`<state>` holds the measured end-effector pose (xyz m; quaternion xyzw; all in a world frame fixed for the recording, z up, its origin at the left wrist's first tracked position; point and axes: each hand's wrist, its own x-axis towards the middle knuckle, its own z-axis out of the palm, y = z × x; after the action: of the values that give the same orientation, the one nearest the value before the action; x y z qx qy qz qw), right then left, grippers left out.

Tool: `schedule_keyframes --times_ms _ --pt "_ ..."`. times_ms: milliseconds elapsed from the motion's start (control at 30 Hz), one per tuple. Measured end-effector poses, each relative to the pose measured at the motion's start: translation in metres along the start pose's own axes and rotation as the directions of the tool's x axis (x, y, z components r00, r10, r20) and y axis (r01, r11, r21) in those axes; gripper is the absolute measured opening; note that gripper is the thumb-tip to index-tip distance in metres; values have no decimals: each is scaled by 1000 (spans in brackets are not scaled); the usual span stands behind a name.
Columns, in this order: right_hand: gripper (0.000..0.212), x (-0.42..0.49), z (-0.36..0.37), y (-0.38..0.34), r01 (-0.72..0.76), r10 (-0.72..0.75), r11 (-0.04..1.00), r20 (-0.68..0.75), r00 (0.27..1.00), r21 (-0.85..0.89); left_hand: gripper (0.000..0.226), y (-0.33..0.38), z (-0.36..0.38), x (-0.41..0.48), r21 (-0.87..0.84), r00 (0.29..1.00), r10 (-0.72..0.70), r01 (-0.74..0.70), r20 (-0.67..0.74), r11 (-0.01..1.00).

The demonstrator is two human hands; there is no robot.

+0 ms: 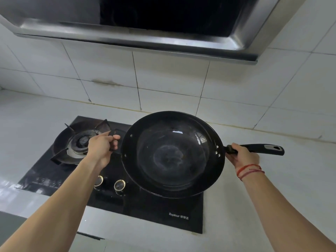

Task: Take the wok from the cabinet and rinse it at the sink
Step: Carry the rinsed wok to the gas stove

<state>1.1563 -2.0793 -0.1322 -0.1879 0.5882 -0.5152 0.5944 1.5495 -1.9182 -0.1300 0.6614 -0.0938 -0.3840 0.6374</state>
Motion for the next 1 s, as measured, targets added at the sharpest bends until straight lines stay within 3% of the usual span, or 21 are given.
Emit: schedule_keyframes --times_ms 600,1000 --pt "13 11 15 14 6 -6 1000 -11 1000 16 38 -3 6 35 16 1000 -11 11 -6 1000" --pt "16 7 11 16 42 -42 998 15 999 -49 40 -6 1 27 212 996 87 -83 -9 974"
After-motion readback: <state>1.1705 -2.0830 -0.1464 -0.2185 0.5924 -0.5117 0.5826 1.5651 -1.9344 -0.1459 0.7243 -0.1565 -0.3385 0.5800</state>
